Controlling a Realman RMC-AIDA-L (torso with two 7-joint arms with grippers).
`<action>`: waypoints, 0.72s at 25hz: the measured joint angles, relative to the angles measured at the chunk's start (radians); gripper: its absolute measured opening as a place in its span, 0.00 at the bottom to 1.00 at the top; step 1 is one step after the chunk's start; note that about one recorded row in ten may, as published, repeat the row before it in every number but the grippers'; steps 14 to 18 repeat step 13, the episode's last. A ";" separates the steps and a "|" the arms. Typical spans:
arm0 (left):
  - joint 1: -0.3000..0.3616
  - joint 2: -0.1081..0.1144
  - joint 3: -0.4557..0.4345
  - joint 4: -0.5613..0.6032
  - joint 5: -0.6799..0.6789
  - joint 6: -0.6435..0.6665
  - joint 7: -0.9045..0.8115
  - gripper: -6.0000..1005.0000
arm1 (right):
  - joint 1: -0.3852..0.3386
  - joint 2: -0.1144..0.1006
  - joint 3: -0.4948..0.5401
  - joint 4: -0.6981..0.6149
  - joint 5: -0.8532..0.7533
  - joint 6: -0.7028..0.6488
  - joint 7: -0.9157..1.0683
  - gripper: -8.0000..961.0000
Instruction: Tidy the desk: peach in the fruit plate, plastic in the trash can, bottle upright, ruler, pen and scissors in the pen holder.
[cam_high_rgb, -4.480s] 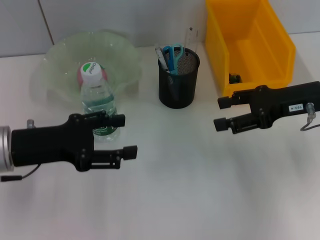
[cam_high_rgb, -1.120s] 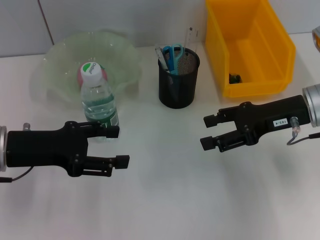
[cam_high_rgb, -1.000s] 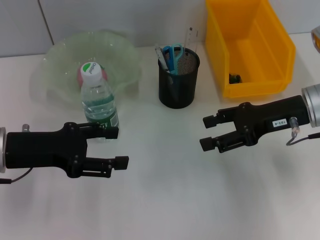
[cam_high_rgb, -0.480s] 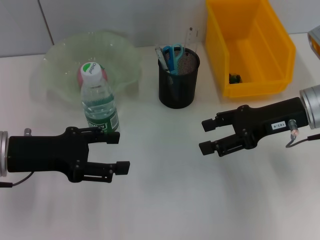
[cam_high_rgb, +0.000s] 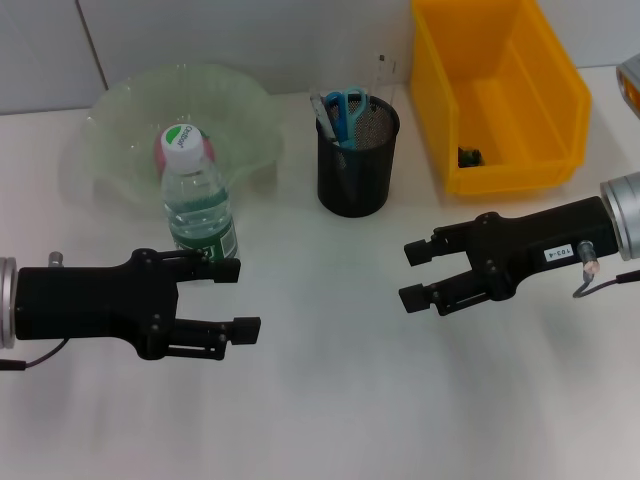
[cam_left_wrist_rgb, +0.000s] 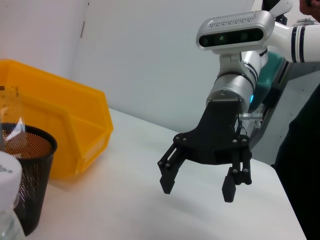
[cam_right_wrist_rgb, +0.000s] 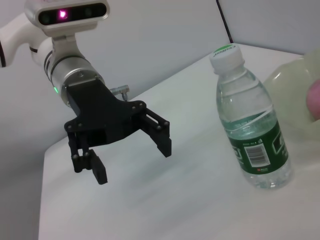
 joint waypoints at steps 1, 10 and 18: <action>0.000 0.000 0.000 0.000 0.000 0.000 0.000 0.86 | 0.000 0.000 0.000 0.000 0.000 -0.002 0.001 0.86; -0.002 0.002 -0.002 0.000 0.000 -0.003 -0.002 0.86 | 0.005 0.000 -0.003 0.000 0.000 -0.006 0.004 0.86; -0.002 0.003 -0.002 0.000 0.000 -0.005 0.000 0.86 | 0.009 0.000 -0.010 0.000 0.000 -0.006 0.009 0.86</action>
